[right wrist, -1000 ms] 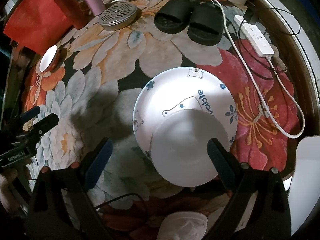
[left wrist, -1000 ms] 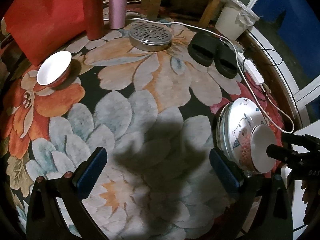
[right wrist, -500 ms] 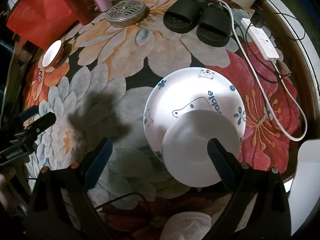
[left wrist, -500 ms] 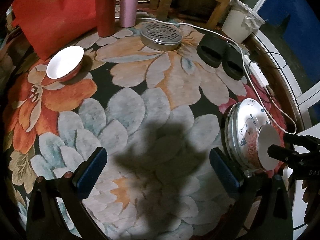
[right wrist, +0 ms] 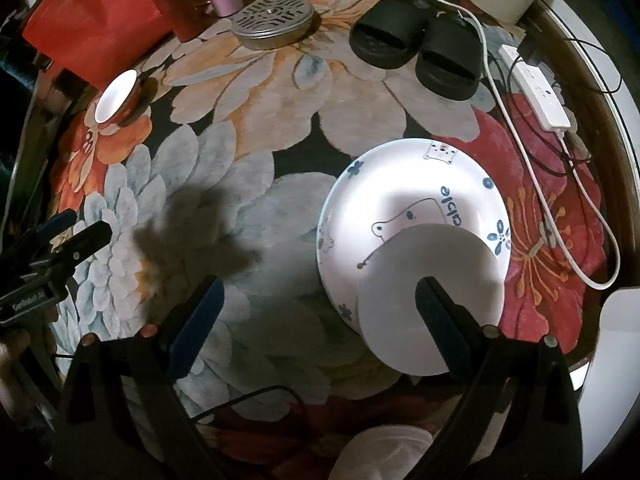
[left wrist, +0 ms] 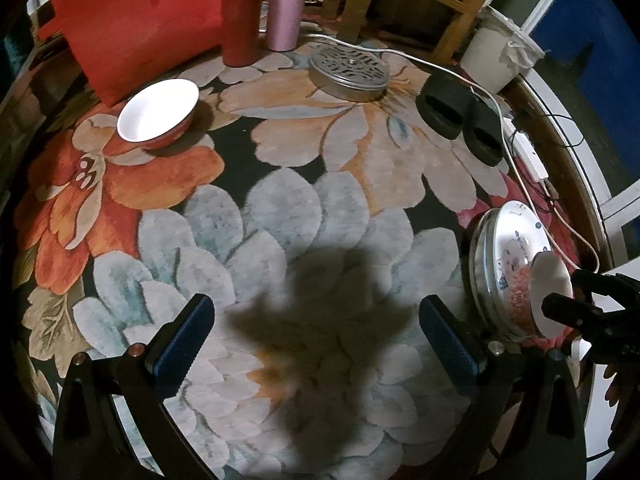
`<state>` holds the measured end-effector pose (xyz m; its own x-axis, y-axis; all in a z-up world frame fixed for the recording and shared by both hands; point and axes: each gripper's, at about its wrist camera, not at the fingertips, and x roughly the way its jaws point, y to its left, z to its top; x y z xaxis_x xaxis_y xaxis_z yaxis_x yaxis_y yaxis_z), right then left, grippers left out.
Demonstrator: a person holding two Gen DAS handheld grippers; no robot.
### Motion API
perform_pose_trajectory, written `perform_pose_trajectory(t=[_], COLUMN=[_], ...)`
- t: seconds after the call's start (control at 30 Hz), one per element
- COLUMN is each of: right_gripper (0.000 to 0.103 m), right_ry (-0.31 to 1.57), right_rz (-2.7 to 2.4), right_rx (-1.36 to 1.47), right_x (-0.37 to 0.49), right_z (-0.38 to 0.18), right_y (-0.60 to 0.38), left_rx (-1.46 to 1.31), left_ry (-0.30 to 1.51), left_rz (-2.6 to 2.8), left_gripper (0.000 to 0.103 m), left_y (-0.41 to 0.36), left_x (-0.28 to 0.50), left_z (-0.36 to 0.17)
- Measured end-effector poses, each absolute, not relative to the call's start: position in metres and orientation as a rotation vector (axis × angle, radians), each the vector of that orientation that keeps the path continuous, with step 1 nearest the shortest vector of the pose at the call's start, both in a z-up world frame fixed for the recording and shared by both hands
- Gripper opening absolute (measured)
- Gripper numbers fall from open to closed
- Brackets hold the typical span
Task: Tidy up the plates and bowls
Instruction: 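Open the right gripper and slide it off the bowl rim, then move the right gripper to the last small white bowl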
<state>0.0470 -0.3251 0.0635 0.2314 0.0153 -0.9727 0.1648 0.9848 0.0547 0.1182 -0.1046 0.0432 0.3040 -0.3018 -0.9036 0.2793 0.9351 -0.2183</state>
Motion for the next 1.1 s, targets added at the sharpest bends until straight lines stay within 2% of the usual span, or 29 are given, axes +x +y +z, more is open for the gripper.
perform_pose_trajectory(t=[1.1], right_gripper=[0.103], right_ry=[1.343], right_rz=[-0.051], right_rx=[0.113], right_x=[0.057], right_z=[0.054], right_y=[-0.289], left_rx=[-0.091], left_ry=[1.211], left_rz=[-0.299], left_gripper=[0.102], left_y=[-0.052], left_x=[0.131], left_z=[0.022])
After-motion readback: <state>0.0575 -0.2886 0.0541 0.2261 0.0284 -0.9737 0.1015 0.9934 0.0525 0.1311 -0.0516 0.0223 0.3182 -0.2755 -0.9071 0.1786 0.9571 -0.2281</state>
